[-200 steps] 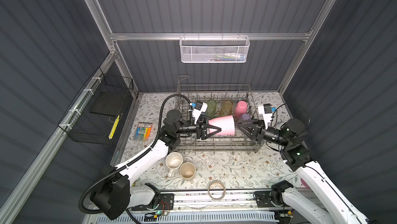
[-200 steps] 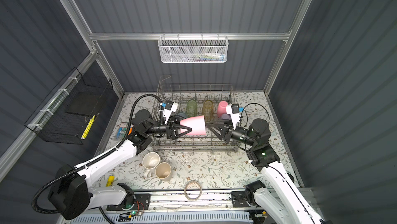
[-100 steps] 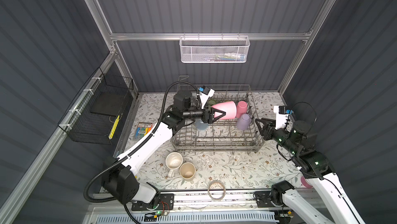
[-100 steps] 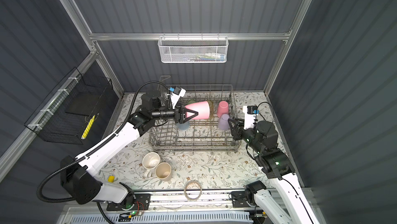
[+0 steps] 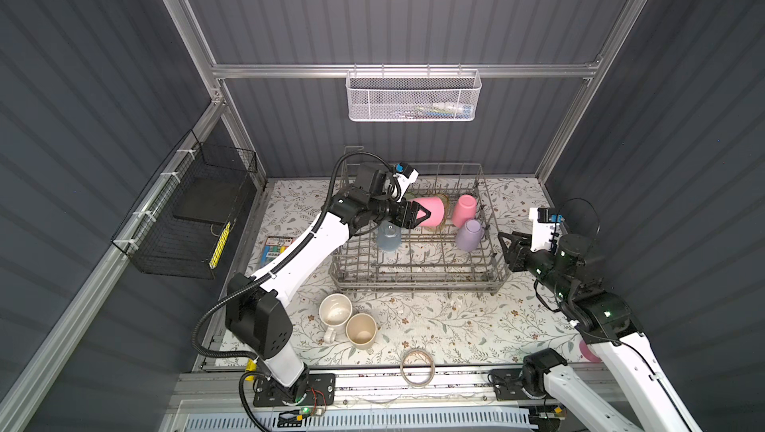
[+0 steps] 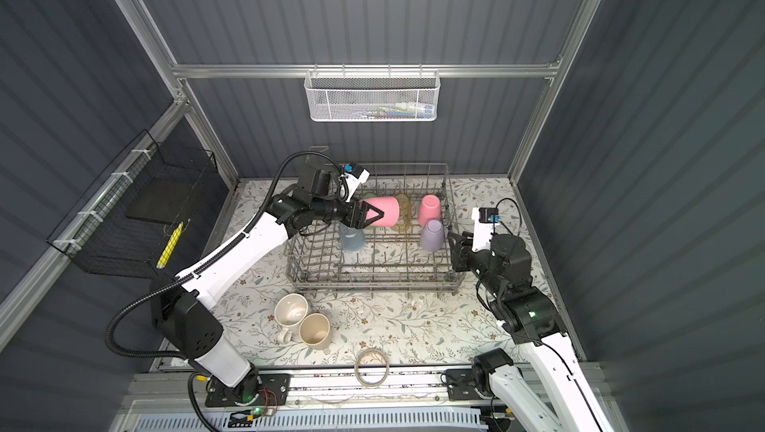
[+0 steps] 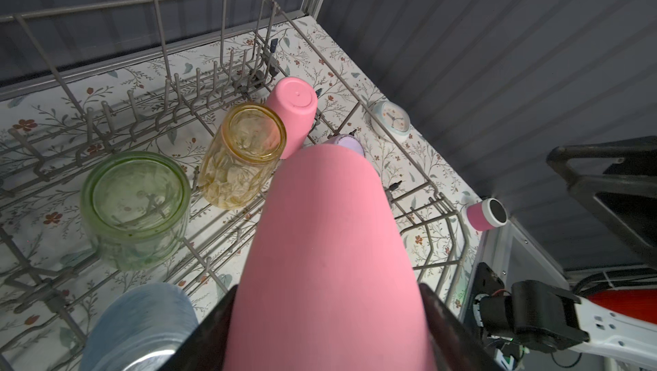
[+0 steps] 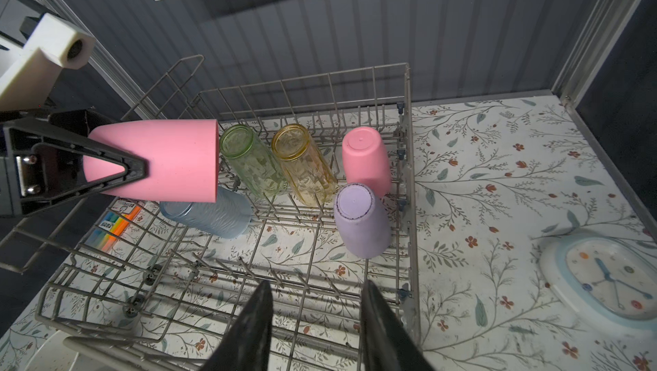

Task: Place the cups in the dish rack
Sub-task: 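Carry the pink cup into the rack with the left gripper while the right gripper withdraws, then lower the pink cup upside down into the rack beside the amber cup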

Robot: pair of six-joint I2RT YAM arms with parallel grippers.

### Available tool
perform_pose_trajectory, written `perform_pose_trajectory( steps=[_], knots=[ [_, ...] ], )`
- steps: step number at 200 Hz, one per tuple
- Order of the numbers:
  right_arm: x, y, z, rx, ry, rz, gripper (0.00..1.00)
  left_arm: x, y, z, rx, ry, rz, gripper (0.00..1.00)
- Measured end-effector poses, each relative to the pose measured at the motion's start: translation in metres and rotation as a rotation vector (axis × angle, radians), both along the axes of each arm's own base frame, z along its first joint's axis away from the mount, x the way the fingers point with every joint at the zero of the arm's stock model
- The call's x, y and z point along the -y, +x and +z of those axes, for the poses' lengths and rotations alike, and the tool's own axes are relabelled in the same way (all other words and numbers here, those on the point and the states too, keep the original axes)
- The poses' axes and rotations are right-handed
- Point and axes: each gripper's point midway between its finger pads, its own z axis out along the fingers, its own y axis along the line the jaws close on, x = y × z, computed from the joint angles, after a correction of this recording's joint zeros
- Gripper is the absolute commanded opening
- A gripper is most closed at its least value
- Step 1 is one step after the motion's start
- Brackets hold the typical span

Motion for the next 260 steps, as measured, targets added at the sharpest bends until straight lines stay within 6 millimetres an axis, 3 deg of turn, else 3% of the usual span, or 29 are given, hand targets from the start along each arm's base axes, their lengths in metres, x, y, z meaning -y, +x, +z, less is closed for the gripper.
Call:
perform_pose_trajectory(
  steps=[57, 110, 260],
  knots=[
    [0.002, 0.004, -0.014, -0.040, -0.015, -0.013, 0.43, 0.016, 0.011, -0.032, -0.004, 0.162, 0.005, 0.50],
    [0.004, 0.006, -0.016, -0.046, -0.018, -0.022, 0.43, 0.026, 0.008, -0.046, 0.030, 0.291, -0.002, 0.51],
    [0.005, 0.012, -0.028, -0.094, -0.025, -0.029, 0.45, 0.018, 0.024, -0.089, 0.049, 0.547, 0.035, 0.53]
  ],
)
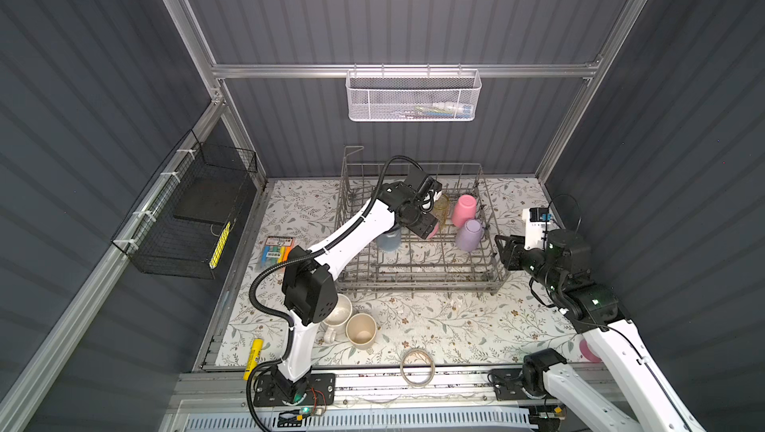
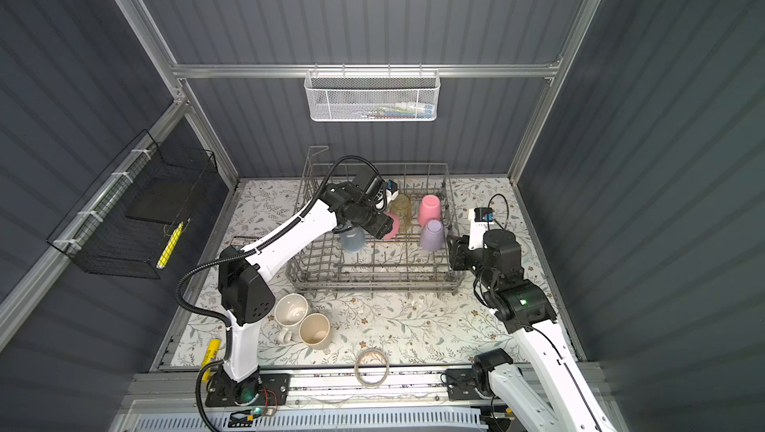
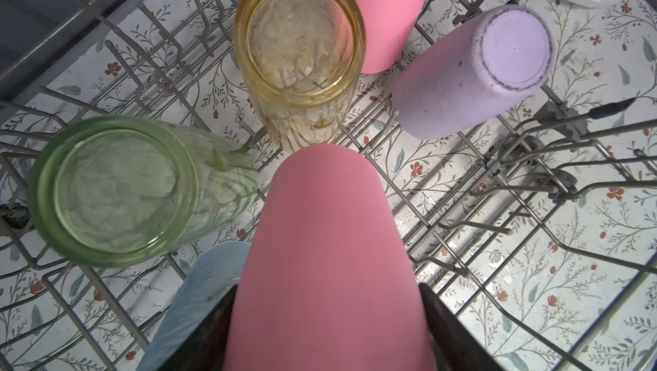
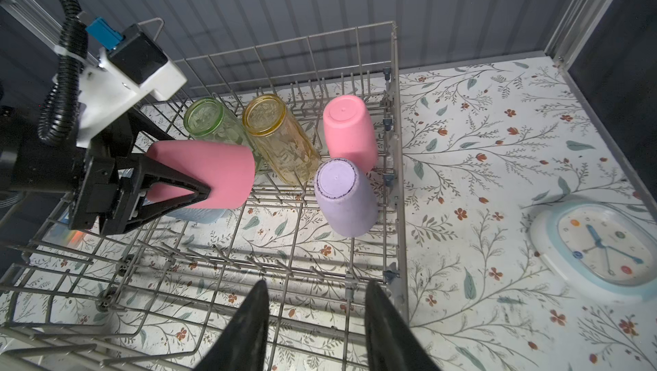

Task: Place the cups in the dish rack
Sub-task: 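Lower the pink cup upside down into the rack beside the amber cup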

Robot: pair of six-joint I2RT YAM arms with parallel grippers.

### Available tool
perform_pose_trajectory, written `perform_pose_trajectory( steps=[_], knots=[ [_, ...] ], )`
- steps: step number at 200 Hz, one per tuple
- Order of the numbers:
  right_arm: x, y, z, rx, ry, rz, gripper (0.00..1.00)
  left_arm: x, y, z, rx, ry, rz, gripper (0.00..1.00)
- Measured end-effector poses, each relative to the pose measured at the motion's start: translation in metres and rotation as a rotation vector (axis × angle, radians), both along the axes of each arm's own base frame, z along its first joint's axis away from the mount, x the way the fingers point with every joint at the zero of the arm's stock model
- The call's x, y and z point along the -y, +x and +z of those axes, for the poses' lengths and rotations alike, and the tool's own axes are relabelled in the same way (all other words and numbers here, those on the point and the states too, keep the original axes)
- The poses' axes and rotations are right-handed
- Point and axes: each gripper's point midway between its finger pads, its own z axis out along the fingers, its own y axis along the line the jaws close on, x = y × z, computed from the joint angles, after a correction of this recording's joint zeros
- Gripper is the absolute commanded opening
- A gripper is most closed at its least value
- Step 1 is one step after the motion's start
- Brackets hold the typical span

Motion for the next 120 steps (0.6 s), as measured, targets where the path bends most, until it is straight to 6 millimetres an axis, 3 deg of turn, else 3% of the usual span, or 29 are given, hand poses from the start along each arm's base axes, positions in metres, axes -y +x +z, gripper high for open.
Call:
perform_pose_trajectory(
  steps=[53, 120],
  knots=[
    [0.000, 0.001, -0.003, -0.010, 0.004, 0.003, 0.46, 0.010, 0.002, -0.003, 0.002, 0.010, -0.016, 0.53],
    [0.000, 0.001, -0.005, -0.017, 0.012, 0.011, 0.46, 0.014, 0.005, -0.023, -0.031, 0.043, -0.018, 0.53]
  ],
)
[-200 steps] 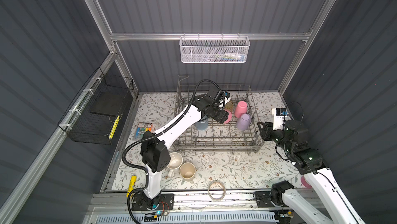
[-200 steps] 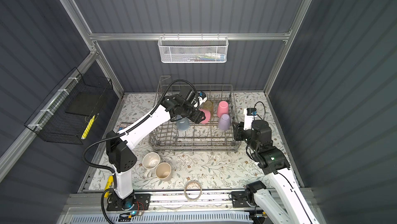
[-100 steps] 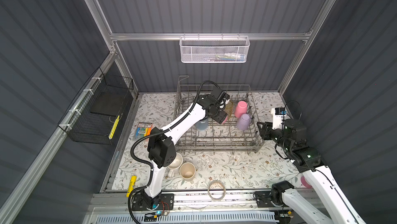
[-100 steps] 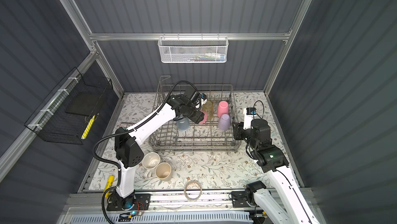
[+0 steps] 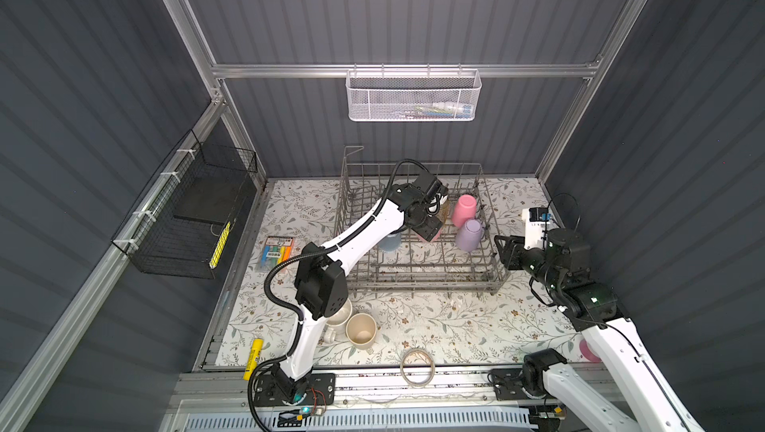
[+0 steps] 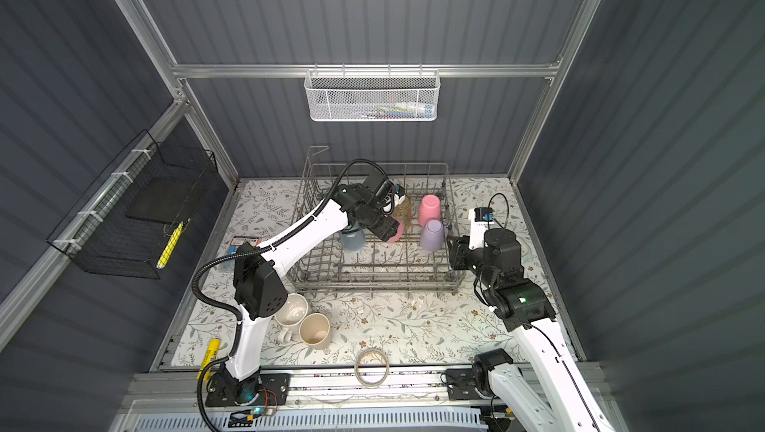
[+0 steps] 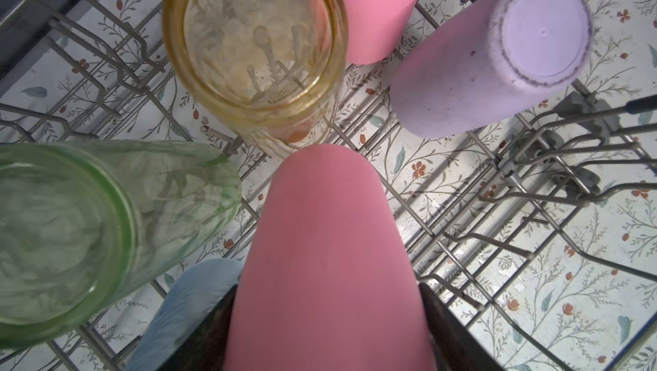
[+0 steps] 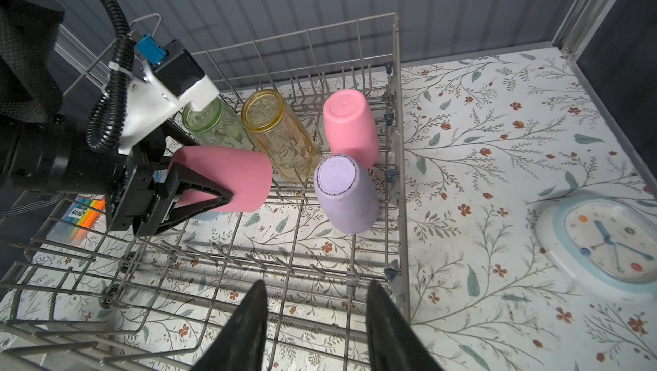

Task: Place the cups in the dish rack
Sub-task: 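Lower the pink cup upside down into the rack beside the amber cup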

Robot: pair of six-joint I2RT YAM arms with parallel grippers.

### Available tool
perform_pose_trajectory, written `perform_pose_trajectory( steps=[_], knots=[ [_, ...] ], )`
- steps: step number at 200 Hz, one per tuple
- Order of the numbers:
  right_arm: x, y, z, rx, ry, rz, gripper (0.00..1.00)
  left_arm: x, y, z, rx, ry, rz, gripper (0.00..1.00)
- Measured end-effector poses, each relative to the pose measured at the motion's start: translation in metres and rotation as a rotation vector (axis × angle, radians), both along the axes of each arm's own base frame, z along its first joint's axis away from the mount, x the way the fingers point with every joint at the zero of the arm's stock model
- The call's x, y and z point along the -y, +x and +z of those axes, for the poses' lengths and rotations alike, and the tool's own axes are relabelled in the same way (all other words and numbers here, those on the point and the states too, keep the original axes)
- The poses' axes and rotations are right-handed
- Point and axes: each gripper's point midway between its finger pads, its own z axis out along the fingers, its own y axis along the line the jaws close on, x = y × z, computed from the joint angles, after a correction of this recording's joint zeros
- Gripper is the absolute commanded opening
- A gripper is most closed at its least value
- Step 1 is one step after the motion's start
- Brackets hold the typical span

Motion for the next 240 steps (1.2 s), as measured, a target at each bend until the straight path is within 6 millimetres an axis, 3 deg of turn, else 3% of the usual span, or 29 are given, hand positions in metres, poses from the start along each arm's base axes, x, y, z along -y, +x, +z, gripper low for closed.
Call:
perform_pose_trajectory(
  steps=[130, 240],
  knots=[
    [0.000, 0.002, -0.009, -0.028, 0.006, 0.006, 0.48, 0.004, 0.012, -0.027, 0.001, 0.068, 0.020, 0.58],
    [-0.001, 0.003, -0.011, -0.036, 0.013, 0.012, 0.50, 0.004, 0.014, -0.031, 0.034, 0.097, 0.021, 0.63]
  ],
)
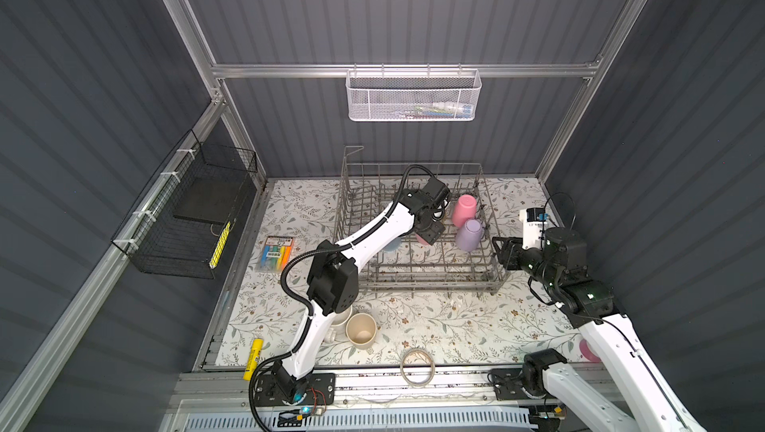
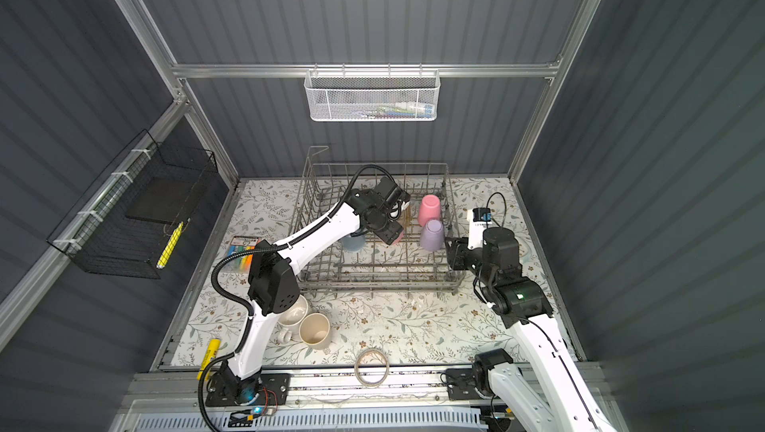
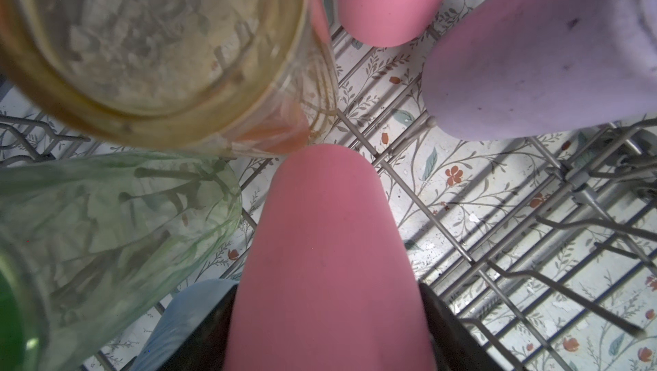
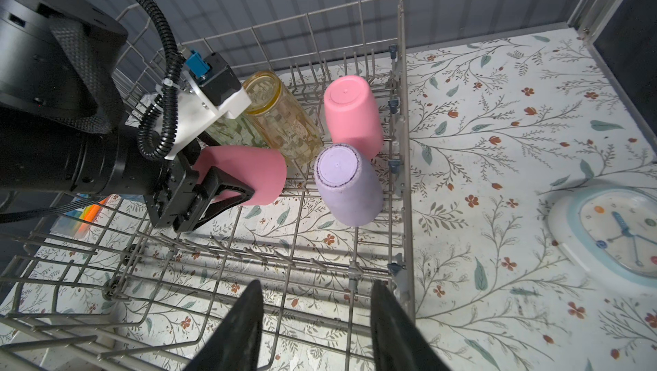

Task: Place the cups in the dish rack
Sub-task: 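Lower the pink cup upside down into the rack beside the amber cup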

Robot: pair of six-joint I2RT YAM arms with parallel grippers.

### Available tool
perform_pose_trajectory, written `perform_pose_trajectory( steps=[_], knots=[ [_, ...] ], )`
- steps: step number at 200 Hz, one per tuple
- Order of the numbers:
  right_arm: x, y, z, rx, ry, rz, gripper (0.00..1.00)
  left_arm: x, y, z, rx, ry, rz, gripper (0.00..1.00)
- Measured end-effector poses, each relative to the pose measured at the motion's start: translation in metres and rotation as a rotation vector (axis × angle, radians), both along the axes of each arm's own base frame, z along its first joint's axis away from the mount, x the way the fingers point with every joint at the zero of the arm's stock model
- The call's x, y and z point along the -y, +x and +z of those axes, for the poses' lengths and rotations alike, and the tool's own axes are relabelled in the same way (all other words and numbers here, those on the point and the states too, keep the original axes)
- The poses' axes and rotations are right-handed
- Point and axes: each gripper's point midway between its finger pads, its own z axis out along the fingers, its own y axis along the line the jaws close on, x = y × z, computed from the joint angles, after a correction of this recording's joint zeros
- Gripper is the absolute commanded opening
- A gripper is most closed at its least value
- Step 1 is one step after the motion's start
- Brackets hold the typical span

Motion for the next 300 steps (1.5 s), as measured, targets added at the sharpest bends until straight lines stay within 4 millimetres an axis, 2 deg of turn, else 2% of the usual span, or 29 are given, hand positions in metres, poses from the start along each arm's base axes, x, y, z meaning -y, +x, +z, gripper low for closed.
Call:
perform_pose_trajectory(
  steps=[52, 94, 138, 272, 300],
  knots=[
    [0.001, 0.000, 0.000, 0.000, 0.002, -0.001, 0.50, 0.004, 0.000, -0.005, 0.019, 0.010, -0.010, 0.66],
    [0.001, 0.000, 0.000, -0.001, 0.002, -0.001, 0.50, 0.003, 0.001, -0.005, 0.032, 0.020, -0.004, 0.77],
    [0.000, 0.000, -0.002, -0.005, 0.003, 0.001, 0.51, 0.002, 0.001, -0.007, 0.035, 0.031, -0.001, 0.81],
    [0.001, 0.001, -0.003, -0.011, 0.002, -0.003, 0.52, 0.004, -0.008, -0.023, 0.008, 0.058, -0.016, 0.88],
    [0.001, 0.001, -0.003, -0.012, 0.003, -0.003, 0.52, 0.002, -0.009, -0.020, 0.013, 0.057, -0.011, 0.89]
  ],
)
